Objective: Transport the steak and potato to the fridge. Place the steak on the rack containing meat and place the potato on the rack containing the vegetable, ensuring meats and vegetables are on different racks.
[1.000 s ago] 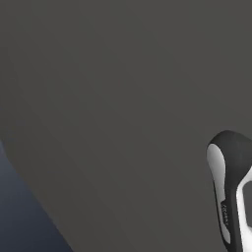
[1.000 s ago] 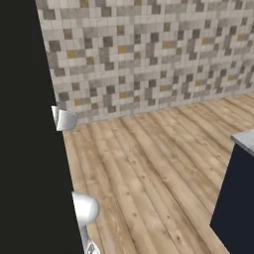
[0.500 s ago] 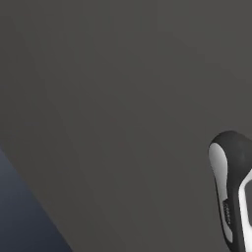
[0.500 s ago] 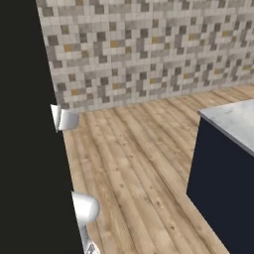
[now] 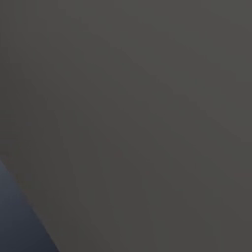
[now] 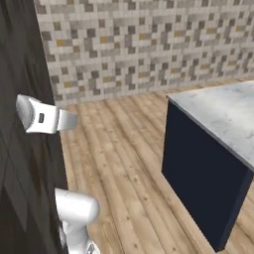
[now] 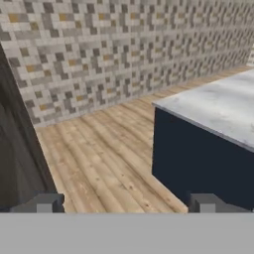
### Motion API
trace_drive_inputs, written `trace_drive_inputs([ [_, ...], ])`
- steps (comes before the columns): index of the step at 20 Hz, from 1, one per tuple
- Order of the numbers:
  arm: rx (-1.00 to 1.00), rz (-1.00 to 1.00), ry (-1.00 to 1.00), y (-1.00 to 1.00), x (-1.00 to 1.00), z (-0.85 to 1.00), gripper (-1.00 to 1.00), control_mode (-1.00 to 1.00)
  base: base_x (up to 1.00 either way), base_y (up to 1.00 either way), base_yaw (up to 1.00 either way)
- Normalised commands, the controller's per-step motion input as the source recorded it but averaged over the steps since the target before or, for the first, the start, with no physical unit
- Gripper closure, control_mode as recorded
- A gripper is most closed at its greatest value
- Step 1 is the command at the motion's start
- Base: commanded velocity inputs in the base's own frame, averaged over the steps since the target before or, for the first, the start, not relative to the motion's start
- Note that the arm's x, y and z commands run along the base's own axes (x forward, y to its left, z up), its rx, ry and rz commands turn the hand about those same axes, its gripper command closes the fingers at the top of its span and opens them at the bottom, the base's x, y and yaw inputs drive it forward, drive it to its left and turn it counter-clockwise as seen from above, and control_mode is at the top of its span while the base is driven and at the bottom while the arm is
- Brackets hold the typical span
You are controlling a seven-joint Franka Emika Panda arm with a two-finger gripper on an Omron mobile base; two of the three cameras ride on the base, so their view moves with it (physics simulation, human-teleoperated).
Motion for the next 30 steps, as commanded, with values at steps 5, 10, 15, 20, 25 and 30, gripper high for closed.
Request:
trace_drive_inputs([
  [5, 0.0, 0.0, 0.0, 0.0, 0.0, 0.0, -1.0, 1.0, -0.09, -1.0, 0.07],
  [10, 0.0, 0.0, 0.0, 0.0, 0.0, 0.0, -1.0, 1.0, -0.01, -1.0, 0.09],
  [15, 0.0, 0.0, 0.0, 0.0, 0.0, 0.0, -1.0, 1.0, -0.03, -1.0, 0.03],
  [20, 0.0, 0.0, 0.0, 0.0, 0.0, 0.0, -1.0, 1.0, -0.13, -1.0, 0.02],
  [25, 0.0, 0.0, 0.0, 0.0, 0.0, 0.0, -1.0, 1.0, -0.32, -1.0, 0.0],
  [30, 0.0, 0.0, 0.0, 0.0, 0.0, 0.0, -1.0, 1.0, -0.28, -1.0, 0.0],
])
